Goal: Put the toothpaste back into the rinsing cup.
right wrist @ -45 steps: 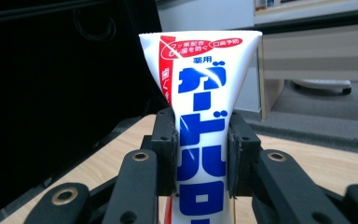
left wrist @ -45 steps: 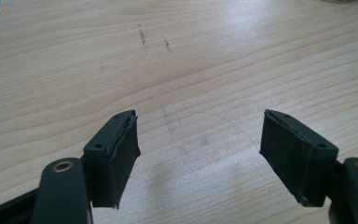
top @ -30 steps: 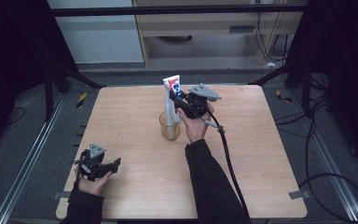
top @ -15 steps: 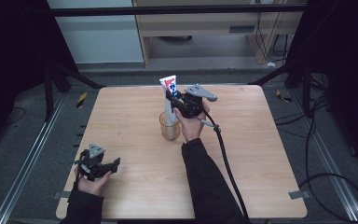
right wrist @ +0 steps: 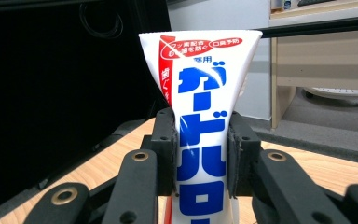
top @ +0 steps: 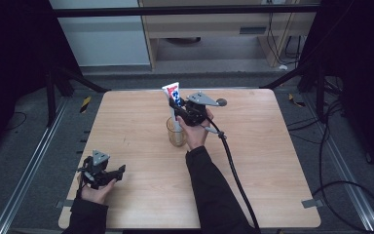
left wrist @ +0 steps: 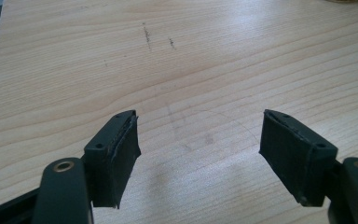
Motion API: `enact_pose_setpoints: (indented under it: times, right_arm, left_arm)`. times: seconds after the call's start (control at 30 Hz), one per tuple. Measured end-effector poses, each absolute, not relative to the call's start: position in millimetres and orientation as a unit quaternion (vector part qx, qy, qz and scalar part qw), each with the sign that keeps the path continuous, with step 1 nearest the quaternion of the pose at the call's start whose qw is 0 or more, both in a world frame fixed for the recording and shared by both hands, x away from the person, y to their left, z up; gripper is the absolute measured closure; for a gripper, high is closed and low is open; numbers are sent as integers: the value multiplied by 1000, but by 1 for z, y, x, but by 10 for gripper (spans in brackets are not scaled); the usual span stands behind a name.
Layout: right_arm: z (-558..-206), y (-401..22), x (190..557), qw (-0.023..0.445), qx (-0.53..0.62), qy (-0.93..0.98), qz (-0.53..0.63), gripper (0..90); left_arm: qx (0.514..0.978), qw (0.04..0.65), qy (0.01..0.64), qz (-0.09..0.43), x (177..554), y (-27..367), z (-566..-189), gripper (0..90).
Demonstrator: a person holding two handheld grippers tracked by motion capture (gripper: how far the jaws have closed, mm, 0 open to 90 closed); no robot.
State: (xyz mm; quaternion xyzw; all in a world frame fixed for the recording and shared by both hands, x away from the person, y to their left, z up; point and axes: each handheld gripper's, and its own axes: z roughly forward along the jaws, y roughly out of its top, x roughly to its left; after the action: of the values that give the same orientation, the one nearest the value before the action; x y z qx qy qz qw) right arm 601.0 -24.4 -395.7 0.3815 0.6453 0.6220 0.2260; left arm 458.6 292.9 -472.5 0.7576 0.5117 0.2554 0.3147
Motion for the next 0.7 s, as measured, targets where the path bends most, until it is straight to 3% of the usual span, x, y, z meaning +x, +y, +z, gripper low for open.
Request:
enact_pose_setpoints:
  times: [0.7]
  right_arm:
    - [-413, -19, 601, 240, 371, 656, 611, 689]
  left_arm:
    - [758, 314, 512, 255, 459, 293, -473, 271]
